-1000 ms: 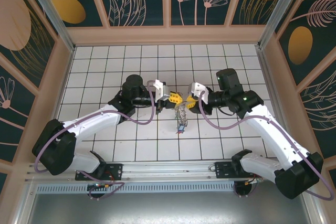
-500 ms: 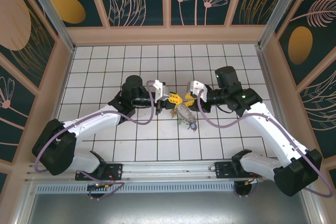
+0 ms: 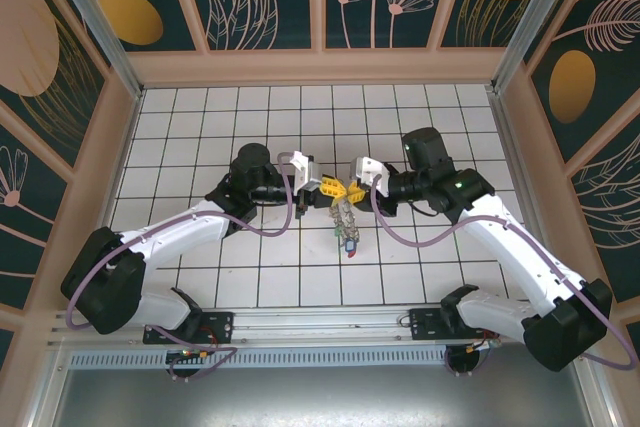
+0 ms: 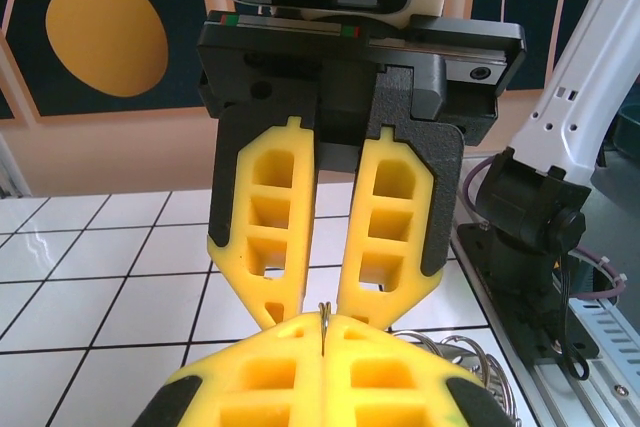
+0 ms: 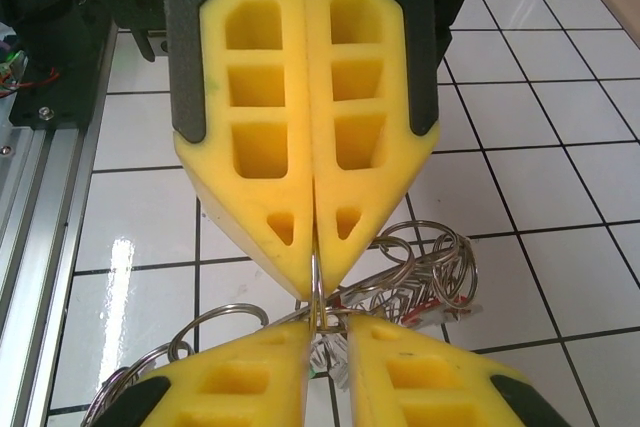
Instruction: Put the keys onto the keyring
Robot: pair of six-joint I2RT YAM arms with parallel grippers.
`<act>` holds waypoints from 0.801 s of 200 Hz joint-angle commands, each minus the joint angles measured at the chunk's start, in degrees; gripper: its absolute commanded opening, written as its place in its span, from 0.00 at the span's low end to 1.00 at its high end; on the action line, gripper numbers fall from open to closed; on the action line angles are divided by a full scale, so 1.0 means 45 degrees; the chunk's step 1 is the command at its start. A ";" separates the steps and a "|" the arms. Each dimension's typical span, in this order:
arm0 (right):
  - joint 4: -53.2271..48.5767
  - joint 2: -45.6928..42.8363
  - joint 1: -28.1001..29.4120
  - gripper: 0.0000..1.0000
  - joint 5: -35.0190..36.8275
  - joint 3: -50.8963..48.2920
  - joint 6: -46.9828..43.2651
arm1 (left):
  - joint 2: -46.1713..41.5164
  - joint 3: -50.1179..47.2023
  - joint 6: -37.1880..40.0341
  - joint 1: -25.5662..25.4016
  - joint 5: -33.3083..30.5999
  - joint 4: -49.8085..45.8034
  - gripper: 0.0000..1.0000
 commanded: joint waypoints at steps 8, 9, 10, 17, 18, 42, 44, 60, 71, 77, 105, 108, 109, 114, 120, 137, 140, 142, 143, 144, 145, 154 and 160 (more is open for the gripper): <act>0.0701 0.0018 0.0363 0.16 -0.0549 0.0184 -0.0047 | -0.0214 -0.0045 -0.0105 -0.0102 0.0149 0.1205 0.00; 0.0687 0.0014 0.0362 0.16 -0.0556 0.0187 -0.0057 | -0.0210 -0.0048 -0.0093 -0.0107 0.0148 0.1204 0.00; 0.0689 0.0021 0.0362 0.16 -0.0559 0.0188 -0.0062 | -0.0218 -0.0050 -0.0097 -0.0110 0.0138 0.1193 0.00; 0.0625 0.0001 0.0371 0.15 -0.0543 0.0235 -0.0081 | -0.0258 -0.0088 -0.0053 -0.0113 0.0099 0.1136 0.00; 0.0619 -0.0005 0.0367 0.15 -0.0533 0.0241 -0.0074 | -0.0262 -0.0089 -0.0048 -0.0103 0.0094 0.1130 0.00; 0.0436 -0.0016 0.0364 0.09 -0.0428 0.0285 -0.0125 | -0.0358 -0.0120 0.0301 -0.0112 0.0002 0.0599 0.00; 0.0413 -0.0012 0.0362 0.09 -0.0407 0.0291 -0.0115 | -0.0371 -0.0098 0.0366 -0.0113 -0.0006 0.0509 0.00; 0.0294 -0.0012 0.0363 0.04 -0.0320 0.0318 -0.0140 | -0.0495 -0.0006 0.1074 -0.0111 -0.0252 -0.0516 0.00; 0.0143 0.0007 0.0368 0.00 -0.0271 0.0315 -0.0217 | -0.0591 0.0137 0.1751 -0.0101 -0.0435 -0.1451 0.00; 0.0092 0.0007 0.0376 0.00 -0.0223 0.0313 -0.0234 | -0.0631 0.0265 0.2141 -0.0104 -0.0530 -0.2004 0.00; 0.0002 0.0058 0.0363 0.00 0.0146 0.0061 -0.0337 | -0.0842 0.0767 0.3414 -0.0110 -0.1009 -0.3991 0.00; -0.0014 0.0069 0.0367 0.00 0.0213 0.0021 -0.0352 | -0.0869 0.0805 0.3485 -0.0098 -0.1030 -0.4073 0.00; -0.0013 0.0069 0.0374 0.00 0.0235 0.0017 -0.0356 | -0.0880 0.0817 0.3509 -0.0105 -0.1027 -0.4111 0.00; -0.0013 0.0086 0.0363 0.00 0.0297 -0.0060 -0.0383 | -0.0937 0.0847 0.3600 -0.0112 -0.1041 -0.4269 0.00; -0.0002 0.0084 0.0352 0.00 0.0364 -0.0131 -0.0347 | -0.0987 0.0873 0.3650 -0.0112 -0.1037 -0.4332 0.00; 0.0190 -0.0077 0.0194 0.29 0.0037 -0.0323 -0.0126 | -0.1095 0.0886 0.3747 -0.0101 -0.0932 -0.4430 0.00; 0.0219 -0.0114 0.0145 0.30 -0.0048 -0.0342 -0.0108 | -0.1104 0.0903 0.3730 -0.0111 -0.0896 -0.4438 0.00; 0.0237 -0.0148 0.0107 0.30 -0.0101 -0.0364 -0.0101 | -0.1119 0.0905 0.3728 -0.0103 -0.0880 -0.4427 0.00; 0.0230 -0.0167 0.0088 0.30 -0.0127 -0.0371 -0.0084 | -0.1122 0.0905 0.3727 -0.0098 -0.0865 -0.4434 0.00; 0.0236 -0.0186 0.0069 0.30 -0.0159 -0.0384 -0.0095 | -0.1133 0.0915 0.3727 -0.0096 -0.0857 -0.4448 0.00; 0.0239 -0.0206 0.0069 0.30 -0.0185 -0.0391 -0.0100 | -0.1138 0.0920 0.3727 -0.0104 -0.0853 -0.4455 0.00; 0.0248 -0.0348 0.0052 0.32 -0.0358 -0.0463 -0.0123 | -0.1215 0.0957 0.3766 -0.0110 -0.0768 -0.4447 0.00; 0.0232 -0.0481 0.0051 0.34 -0.0415 -0.0540 -0.0137 | -0.1258 0.0946 0.3783 -0.0108 -0.0720 -0.4455 0.00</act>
